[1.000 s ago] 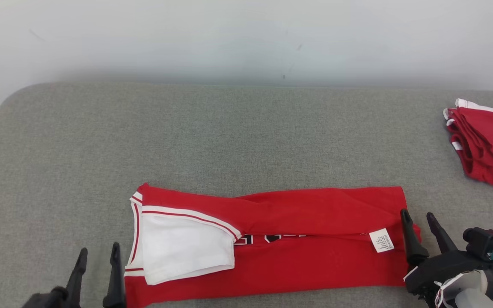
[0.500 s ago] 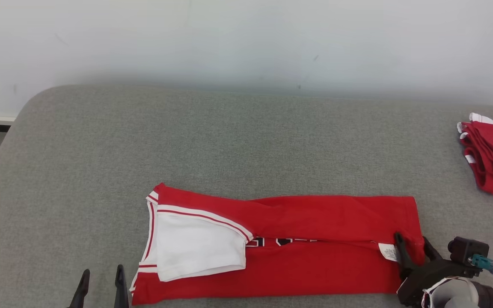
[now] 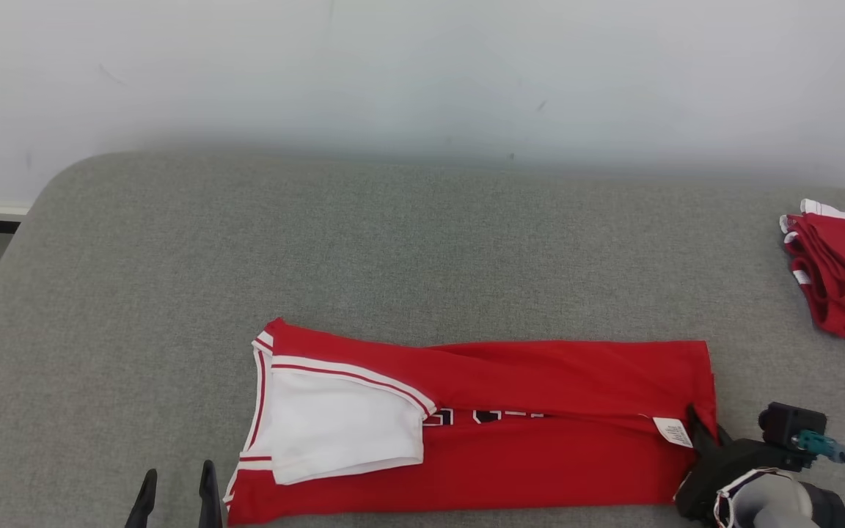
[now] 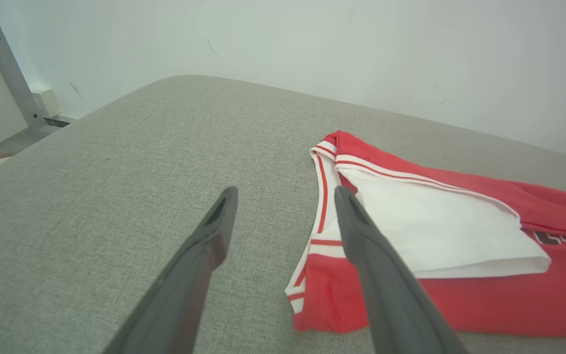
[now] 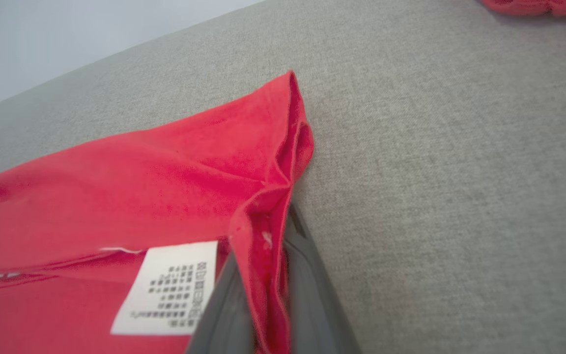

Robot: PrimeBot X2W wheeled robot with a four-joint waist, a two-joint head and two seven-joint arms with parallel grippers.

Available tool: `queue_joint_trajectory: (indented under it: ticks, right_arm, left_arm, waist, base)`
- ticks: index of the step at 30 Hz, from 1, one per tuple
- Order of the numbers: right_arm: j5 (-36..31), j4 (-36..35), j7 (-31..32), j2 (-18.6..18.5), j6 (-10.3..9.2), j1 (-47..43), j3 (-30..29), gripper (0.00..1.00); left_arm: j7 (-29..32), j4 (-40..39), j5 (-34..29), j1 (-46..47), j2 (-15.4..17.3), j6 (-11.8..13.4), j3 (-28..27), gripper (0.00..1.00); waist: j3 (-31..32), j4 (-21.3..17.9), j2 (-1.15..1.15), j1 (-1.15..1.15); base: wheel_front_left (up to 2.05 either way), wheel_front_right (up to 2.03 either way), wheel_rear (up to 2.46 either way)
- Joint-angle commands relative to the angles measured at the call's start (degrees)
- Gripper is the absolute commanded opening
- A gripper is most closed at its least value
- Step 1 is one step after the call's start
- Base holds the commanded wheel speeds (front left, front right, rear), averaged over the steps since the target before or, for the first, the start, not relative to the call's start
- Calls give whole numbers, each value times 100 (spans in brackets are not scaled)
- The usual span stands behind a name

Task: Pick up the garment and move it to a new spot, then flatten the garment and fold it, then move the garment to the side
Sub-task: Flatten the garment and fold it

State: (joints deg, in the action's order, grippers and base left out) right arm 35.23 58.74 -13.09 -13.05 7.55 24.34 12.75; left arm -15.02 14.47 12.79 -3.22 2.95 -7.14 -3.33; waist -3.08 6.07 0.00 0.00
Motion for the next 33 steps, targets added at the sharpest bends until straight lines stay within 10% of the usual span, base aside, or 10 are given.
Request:
queue_joint_trajectory:
  ticks: [1,14,26,33]
  right_arm:
    - [32,86,-76,-160,-13,-8,-65,0]
    - [-40,-450,-208,-890,-12,-171,-192,0]
    - [500,-3295,769,-13,-12,-556,805,0]
    - [448,-3570,1067,791,-12,-427,1129,0]
  left_arm:
    - [-6,29,24,-45,-8,-32,27,100]
    - [-7,40,138,-172,-9,-9,-55,100]
    - [-6,73,33,-134,-8,56,-125,100]
    - [-6,140,16,-55,-8,58,-75,100]
  waist:
    - [47,-13,0,0]
    - [220,-169,0,0]
    - [319,-142,0,0]
    - [355,116,0,0]
  base:
    - [0,0,0]
    - [0,0,0]
    - [0,0,0]
    - [0,0,0]
